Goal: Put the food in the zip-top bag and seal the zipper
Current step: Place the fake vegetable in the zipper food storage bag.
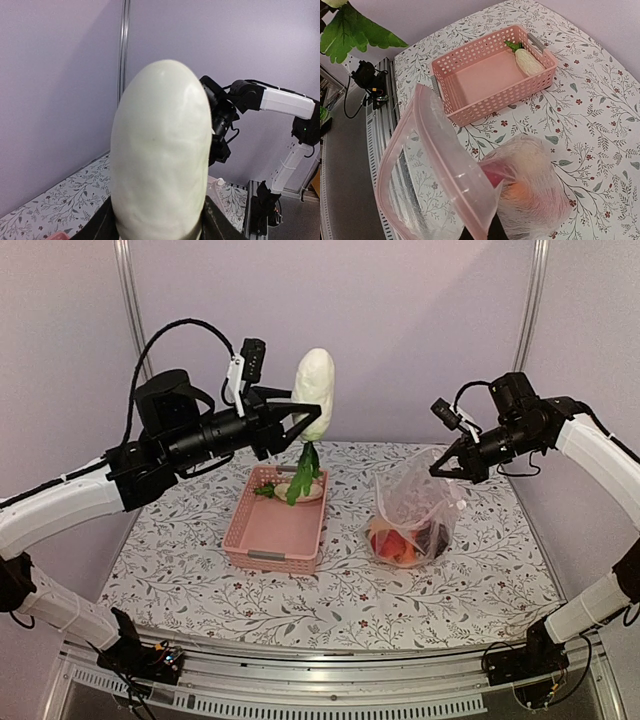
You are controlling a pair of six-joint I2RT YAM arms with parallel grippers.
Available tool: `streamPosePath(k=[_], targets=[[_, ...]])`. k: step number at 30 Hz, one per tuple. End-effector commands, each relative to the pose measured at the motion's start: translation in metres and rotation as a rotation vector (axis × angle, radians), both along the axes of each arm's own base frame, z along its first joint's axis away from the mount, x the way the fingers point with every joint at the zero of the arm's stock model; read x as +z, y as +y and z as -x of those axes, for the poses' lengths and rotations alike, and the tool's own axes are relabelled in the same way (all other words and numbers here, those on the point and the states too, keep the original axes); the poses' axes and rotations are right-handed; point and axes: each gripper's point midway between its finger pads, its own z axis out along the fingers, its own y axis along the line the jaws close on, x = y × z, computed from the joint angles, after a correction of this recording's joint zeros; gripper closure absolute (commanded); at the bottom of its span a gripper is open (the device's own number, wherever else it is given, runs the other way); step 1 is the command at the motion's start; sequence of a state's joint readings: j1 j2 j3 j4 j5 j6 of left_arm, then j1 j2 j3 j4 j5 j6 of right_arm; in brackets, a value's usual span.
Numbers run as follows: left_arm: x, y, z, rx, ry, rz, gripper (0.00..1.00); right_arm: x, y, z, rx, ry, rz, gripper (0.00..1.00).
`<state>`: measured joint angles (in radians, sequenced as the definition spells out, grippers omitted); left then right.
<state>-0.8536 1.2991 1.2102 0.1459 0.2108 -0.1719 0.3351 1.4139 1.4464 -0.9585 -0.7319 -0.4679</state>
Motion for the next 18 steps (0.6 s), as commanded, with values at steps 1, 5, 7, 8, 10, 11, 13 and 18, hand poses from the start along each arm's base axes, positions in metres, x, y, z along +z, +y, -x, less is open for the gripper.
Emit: streamPosePath(k=[1,5,7,8,10,11,13,18], targets=[[0.029,-0.017,0.026,-0.091,-0.177,0.107,0.77,-0.015,-0.001,0.006,0.005,0.046,0.036,1.0],[0.038,-0.033,0.042,-0.151,-0.223,0.151,0.78,-0.014,0.0,0.009,0.006,0.048,0.024,1.0],[0.042,-0.042,0.051,-0.195,-0.254,0.181,0.78,-0.011,0.001,0.011,0.007,0.047,0.015,1.0],[0.045,-0.047,0.055,-0.219,-0.269,0.193,0.77,-0.01,0.001,0.011,0.008,0.051,0.011,1.0],[0.047,-0.061,0.066,-0.283,-0.296,0.209,0.78,-0.008,0.002,0.012,0.011,0.054,0.004,1.0],[0.048,-0.067,0.07,-0.312,-0.308,0.213,0.78,-0.007,0.002,0.012,0.011,0.057,0.003,1.0],[0.047,-0.082,0.075,-0.362,-0.319,0.218,0.77,-0.007,0.003,0.013,0.011,0.063,0.003,1.0],[0.033,-0.121,0.076,-0.454,-0.281,0.226,0.78,0.0,0.003,0.016,0.015,0.058,-0.003,1.0]])
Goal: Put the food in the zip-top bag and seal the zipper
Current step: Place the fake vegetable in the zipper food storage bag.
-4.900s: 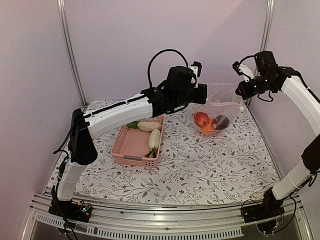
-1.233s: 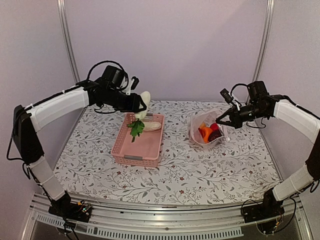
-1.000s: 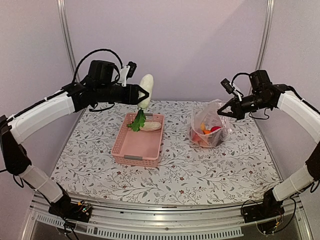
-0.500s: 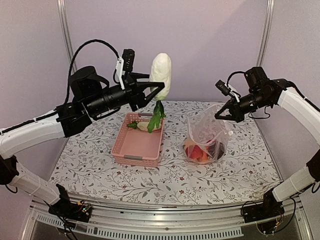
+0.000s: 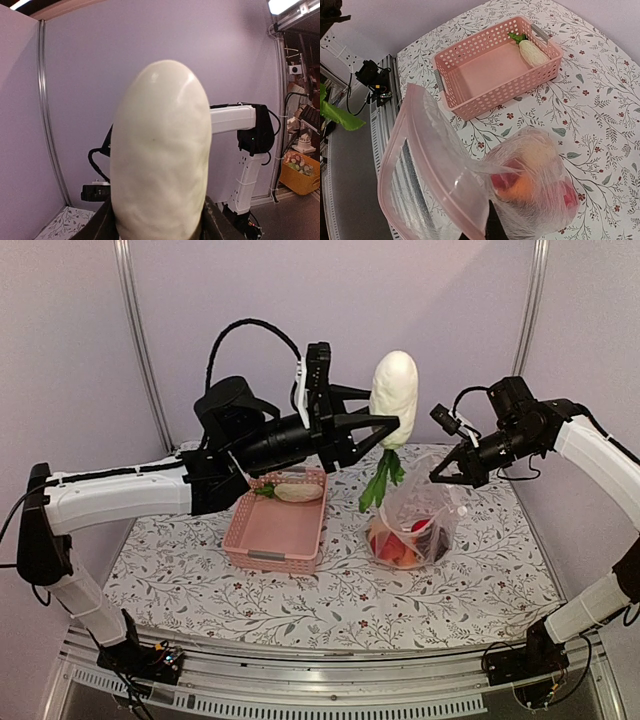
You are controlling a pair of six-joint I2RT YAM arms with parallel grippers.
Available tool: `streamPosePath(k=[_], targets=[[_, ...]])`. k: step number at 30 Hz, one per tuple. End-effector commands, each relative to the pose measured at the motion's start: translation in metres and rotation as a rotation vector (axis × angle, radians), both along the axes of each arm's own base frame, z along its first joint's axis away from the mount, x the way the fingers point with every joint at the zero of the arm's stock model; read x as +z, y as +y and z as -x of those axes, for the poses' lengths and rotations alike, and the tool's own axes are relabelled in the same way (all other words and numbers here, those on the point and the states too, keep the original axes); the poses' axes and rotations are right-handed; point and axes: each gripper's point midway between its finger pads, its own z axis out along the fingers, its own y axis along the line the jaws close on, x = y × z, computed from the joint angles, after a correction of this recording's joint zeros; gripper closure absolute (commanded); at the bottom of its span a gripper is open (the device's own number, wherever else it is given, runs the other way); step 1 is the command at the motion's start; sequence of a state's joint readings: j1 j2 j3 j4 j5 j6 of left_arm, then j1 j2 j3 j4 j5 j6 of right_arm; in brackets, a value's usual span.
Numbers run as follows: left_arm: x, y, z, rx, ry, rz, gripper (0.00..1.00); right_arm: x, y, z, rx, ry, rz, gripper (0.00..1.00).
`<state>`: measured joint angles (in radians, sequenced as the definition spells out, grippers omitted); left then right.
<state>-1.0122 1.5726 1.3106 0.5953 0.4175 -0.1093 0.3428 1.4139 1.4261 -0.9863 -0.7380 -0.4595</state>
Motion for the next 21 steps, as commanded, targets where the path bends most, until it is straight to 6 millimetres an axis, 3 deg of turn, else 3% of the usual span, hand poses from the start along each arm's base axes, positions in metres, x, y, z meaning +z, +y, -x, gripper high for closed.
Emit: streamPosePath(k=[1,13,21], targets=[[0.003,-0.029,0.013,-0.115,-0.02,0.039,0.79,0.012,0.002,0.008,0.008,0.002,-0.015,1.0],[-0.054,-0.088,-0.016,-0.114,-0.031,-0.066,0.8,0.03,-0.003,0.022,0.013,-0.018,-0.02,1.0],[-0.103,-0.112,-0.032,-0.073,-0.09,-0.156,0.8,0.038,-0.007,0.034,0.017,-0.021,-0.02,1.0]])
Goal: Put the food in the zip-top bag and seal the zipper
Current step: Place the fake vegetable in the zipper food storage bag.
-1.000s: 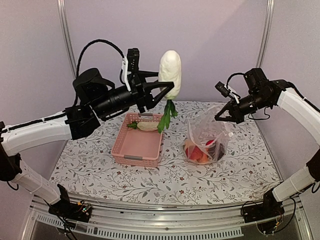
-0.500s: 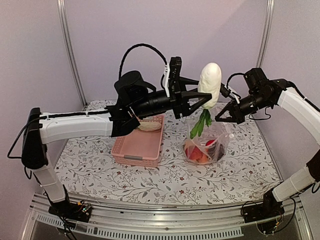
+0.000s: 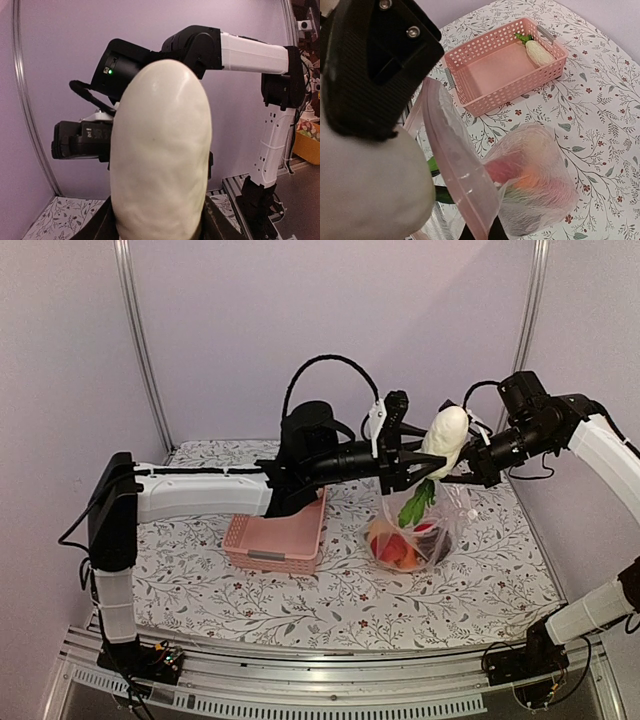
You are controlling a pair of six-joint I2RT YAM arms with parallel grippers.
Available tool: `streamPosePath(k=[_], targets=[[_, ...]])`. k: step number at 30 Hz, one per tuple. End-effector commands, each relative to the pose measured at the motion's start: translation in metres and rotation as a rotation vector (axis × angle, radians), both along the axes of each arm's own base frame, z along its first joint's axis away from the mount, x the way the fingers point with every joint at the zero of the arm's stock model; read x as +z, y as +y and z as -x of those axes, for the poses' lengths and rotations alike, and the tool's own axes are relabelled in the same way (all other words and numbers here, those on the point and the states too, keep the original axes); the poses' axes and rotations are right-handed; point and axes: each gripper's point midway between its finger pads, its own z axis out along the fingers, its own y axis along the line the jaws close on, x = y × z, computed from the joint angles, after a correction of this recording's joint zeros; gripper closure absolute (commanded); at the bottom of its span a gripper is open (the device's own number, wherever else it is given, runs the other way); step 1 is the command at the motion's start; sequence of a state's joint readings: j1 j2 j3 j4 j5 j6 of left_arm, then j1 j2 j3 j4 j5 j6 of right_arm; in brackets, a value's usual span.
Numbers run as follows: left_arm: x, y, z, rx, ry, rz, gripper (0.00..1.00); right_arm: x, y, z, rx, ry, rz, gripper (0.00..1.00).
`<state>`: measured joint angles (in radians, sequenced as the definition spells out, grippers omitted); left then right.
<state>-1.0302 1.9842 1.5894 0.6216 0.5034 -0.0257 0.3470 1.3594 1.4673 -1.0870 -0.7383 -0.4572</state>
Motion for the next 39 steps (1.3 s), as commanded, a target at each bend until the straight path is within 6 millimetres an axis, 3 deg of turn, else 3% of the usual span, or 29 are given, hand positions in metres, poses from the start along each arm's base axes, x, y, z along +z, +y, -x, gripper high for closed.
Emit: streamPosePath(k=[1,7,12,17,23,31,34,36,39], targets=[[-0.028,-0.014,0.001,0.008,-0.052,-0.055,0.8,0.02,-0.001,0.013,0.015,-0.028,-0.023,1.0],[-0.054,-0.012,-0.001,0.035,-0.085,-0.109,0.77,0.025,-0.001,0.018,0.017,-0.027,-0.034,1.0],[-0.061,-0.007,-0.003,0.059,-0.083,-0.143,0.55,0.025,-0.002,0.011,-0.004,-0.044,-0.02,1.0],[-0.057,0.002,-0.004,0.102,-0.095,-0.153,0.37,0.022,-0.002,0.002,-0.025,-0.036,-0.007,1.0],[-0.027,0.012,0.002,0.125,-0.105,-0.108,0.25,0.015,-0.004,-0.012,-0.074,-0.034,0.025,1.0],[0.009,0.027,0.006,0.201,-0.116,-0.062,0.23,0.01,-0.004,-0.021,-0.095,-0.028,0.041,1.0],[0.015,0.041,-0.018,0.369,-0.022,-0.062,0.24,0.01,-0.004,-0.022,-0.094,-0.031,0.041,1.0],[0.013,0.055,-0.04,0.503,0.14,-0.083,0.28,0.012,-0.004,-0.022,-0.096,-0.032,0.043,1.0],[-0.024,0.068,-0.05,0.588,0.378,-0.176,0.35,0.014,-0.005,-0.023,-0.1,-0.045,0.044,1.0]])
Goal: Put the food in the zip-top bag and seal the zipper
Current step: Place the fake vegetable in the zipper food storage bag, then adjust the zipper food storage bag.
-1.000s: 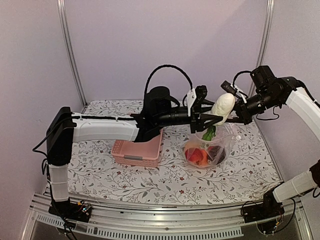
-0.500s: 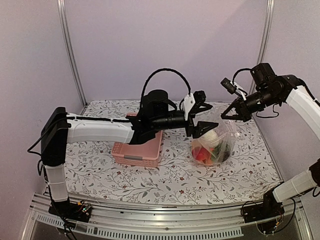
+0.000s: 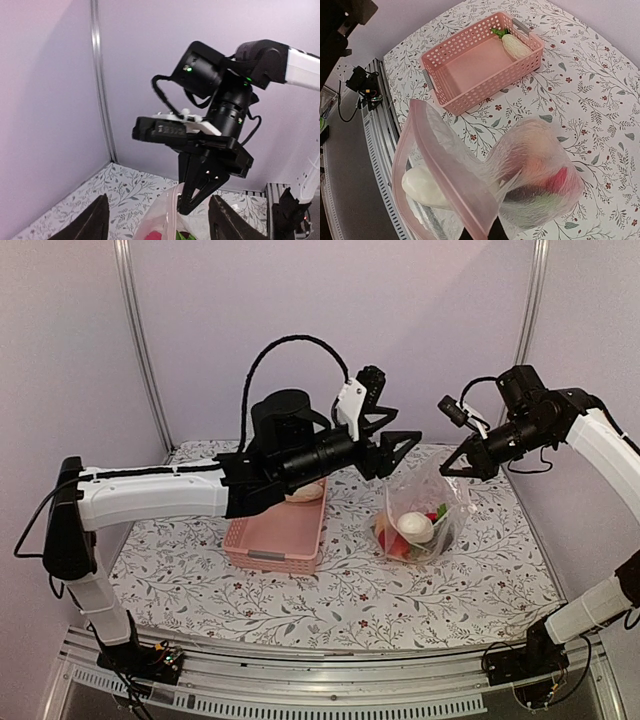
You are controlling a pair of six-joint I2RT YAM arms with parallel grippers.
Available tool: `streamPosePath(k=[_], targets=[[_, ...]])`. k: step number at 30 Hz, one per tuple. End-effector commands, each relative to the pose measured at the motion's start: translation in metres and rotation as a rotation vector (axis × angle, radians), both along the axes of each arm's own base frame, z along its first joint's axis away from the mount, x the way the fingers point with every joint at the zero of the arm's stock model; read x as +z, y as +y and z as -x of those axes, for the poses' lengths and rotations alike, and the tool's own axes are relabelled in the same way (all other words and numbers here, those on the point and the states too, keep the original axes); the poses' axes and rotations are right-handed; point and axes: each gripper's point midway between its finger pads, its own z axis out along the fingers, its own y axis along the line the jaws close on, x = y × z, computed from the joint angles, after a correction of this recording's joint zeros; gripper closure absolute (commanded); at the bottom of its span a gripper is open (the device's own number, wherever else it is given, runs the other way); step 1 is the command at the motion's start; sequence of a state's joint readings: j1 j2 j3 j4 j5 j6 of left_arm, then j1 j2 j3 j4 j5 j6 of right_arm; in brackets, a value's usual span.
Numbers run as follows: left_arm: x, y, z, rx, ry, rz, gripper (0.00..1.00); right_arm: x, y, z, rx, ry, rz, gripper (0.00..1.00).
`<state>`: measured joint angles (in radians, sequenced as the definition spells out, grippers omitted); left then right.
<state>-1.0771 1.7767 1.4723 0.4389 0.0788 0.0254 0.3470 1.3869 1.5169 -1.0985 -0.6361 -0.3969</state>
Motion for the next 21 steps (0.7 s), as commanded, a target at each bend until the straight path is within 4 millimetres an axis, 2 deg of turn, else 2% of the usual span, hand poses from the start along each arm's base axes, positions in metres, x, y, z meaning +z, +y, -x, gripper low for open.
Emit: streamPosePath(k=[1,5,9,13,15,18,21], targets=[[-0.059,0.027,-0.027,0.237,0.404,-0.077,0.37,0.016,0.003,-0.006,-0.004,-0.057,-0.016,1.0],[-0.105,0.037,-0.015,0.262,0.661,-0.075,0.4,0.014,0.003,-0.01,-0.012,-0.066,-0.015,1.0],[-0.125,0.025,0.007,0.177,0.771,-0.078,0.4,0.008,0.005,-0.012,-0.011,-0.056,-0.016,1.0],[-0.144,0.014,0.013,0.199,0.845,-0.134,0.43,0.005,0.005,-0.014,-0.012,-0.049,-0.014,1.0],[-0.153,0.014,0.01,0.232,0.866,-0.166,0.52,0.004,0.005,-0.014,-0.015,-0.051,-0.012,1.0],[-0.158,0.011,0.008,0.242,0.865,-0.204,0.73,0.005,0.003,-0.014,-0.02,-0.062,-0.006,1.0],[-0.148,0.003,0.005,0.219,0.838,-0.207,0.94,0.003,-0.003,-0.021,-0.063,-0.081,0.025,1.0]])
